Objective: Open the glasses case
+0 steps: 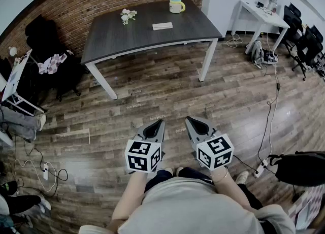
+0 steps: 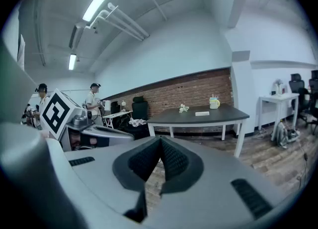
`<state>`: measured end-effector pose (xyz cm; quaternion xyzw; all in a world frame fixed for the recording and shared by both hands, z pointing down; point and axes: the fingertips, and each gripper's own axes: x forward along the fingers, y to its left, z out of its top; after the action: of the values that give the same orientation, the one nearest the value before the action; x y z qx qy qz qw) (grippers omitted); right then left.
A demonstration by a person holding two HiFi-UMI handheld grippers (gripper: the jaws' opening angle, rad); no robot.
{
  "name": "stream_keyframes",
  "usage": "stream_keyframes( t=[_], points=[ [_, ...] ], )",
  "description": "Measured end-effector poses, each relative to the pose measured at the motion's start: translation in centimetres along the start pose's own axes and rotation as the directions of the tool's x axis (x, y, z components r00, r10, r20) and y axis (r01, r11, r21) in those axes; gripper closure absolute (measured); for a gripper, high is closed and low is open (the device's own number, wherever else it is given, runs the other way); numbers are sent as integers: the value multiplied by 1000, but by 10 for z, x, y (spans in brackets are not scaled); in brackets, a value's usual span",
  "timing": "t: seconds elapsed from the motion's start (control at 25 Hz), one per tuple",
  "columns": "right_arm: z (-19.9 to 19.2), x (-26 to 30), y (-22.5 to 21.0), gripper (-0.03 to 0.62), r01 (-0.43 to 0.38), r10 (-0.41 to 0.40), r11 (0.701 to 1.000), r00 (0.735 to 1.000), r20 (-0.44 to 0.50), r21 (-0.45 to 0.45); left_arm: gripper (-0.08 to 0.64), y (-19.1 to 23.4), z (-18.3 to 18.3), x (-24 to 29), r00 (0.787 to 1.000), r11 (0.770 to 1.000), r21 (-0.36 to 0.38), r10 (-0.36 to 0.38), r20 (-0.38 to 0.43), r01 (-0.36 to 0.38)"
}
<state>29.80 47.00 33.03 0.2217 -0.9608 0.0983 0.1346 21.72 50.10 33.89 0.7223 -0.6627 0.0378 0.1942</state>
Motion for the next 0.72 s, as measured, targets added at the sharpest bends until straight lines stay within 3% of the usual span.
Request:
stream_keyframes(
  t=[0.48,0.72],
  points=[
    [0,9,8,591,-3,3,1000,1000,9,-1,535,4,-2,4,998,998,-11,-66,14,66],
    [4,12,-1,585,51,-50,999,998,34,-16,535,18,3,6,996,997,6,-77,36,77]
  ],
)
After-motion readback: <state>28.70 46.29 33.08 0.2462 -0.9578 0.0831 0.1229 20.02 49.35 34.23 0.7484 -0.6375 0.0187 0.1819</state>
